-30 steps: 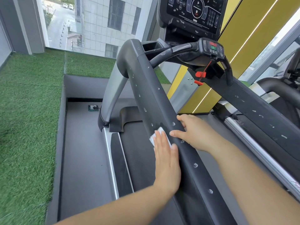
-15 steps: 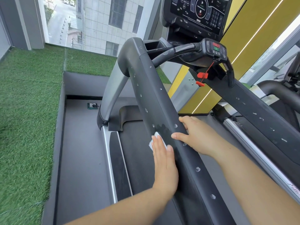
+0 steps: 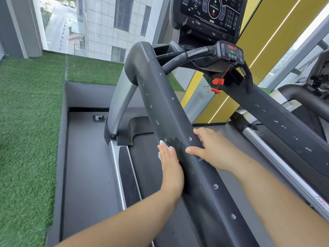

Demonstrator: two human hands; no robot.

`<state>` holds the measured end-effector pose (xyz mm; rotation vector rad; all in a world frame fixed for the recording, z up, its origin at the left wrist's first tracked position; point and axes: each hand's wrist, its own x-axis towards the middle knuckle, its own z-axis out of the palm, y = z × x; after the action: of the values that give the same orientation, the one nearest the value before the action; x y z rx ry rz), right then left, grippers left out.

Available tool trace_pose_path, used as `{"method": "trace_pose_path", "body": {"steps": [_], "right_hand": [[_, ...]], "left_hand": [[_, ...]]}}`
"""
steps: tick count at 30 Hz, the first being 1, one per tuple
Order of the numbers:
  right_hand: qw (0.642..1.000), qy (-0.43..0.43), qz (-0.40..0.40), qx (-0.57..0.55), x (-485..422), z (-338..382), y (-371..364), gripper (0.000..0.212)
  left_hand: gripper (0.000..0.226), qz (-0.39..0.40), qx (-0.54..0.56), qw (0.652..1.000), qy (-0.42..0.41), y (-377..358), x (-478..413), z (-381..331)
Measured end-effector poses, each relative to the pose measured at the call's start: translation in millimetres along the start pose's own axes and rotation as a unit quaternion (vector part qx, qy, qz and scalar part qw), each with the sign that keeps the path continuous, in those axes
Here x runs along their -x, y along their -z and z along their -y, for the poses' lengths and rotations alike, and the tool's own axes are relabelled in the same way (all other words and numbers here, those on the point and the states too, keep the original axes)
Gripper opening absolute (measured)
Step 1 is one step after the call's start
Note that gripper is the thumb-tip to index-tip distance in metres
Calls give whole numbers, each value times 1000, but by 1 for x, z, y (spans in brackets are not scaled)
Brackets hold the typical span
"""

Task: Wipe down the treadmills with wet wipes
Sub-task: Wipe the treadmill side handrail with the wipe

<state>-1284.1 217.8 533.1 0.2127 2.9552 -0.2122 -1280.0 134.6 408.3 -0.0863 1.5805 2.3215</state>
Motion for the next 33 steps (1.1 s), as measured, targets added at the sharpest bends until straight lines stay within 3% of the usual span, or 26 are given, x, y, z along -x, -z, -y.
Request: {"method": "trace_pose_path", "body": {"steps": [2,6,15,20,25,33], "right_hand": [[1000,1,2,-1,0,0,0,72],[1000,-3,4,-8,-1,0,1,71],[1000,-4,2,-19,0,-1,0,70],[1000,-6,1,-19,-1,-1,-1,70],[1000,-4,3,-20,0,-2,-1,69],[1000,-5,0,-21,0,-1,-1,69]], "left_hand": [[68,13,0,1000,-3,0,10,6],[54,11,-16,1000,-18,1,4,6],[54,19,-30,999,-38,1,10,4],[54,-8,-34,999,-16,6,-22,-15],[53,12,-51,997,-64,-1,14,-2],[52,0,-73,994,-76,0,-10,-17]]}}
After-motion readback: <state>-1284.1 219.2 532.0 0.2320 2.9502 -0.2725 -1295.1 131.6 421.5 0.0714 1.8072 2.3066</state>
